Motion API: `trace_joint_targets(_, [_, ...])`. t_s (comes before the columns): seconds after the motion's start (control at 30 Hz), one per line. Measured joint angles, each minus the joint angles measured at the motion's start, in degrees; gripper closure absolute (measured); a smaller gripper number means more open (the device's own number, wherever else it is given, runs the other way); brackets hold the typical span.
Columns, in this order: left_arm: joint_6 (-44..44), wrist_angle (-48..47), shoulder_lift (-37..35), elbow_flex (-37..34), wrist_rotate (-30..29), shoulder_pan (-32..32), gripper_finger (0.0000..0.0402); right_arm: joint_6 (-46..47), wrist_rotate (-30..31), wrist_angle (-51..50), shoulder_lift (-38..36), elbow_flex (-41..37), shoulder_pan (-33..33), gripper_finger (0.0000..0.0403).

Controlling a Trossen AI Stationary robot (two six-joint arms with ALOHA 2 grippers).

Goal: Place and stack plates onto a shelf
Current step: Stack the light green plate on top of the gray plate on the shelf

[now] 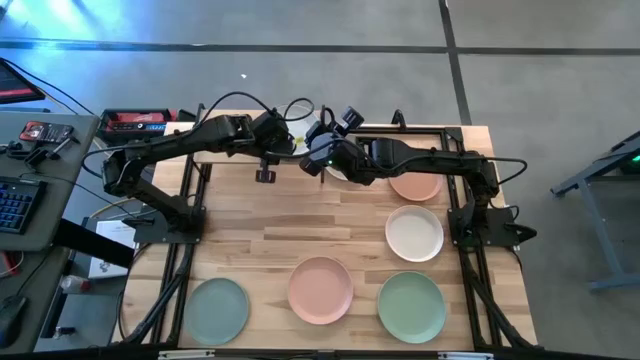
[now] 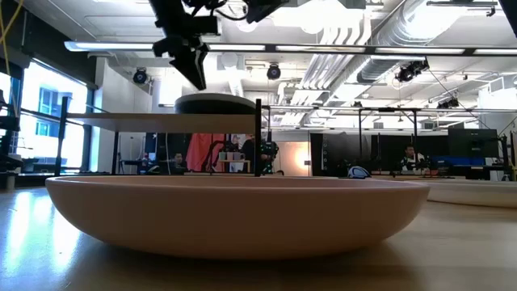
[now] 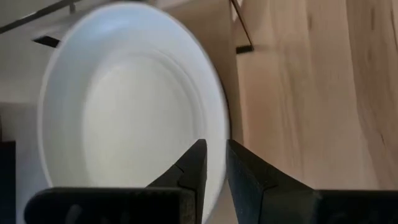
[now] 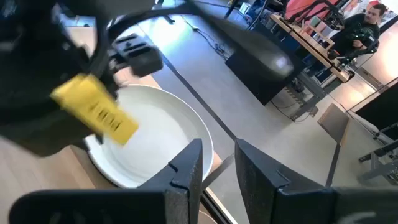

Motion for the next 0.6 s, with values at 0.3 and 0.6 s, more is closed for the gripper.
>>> trace_joint_targets(0.3, [-6.7,-9.3,-0.1,6.4,0.3,0.0,0.0350,3.9,-3.8,-0.5,0.0,0.0,0.7,0.0323])
trace_joint_targets(0.6, [-16.0,-22.0,-0.5,7.0,3.7,0.0,0.0350,20.5,-12.9,-11.7,0.0,0.0,4.4,0.0323])
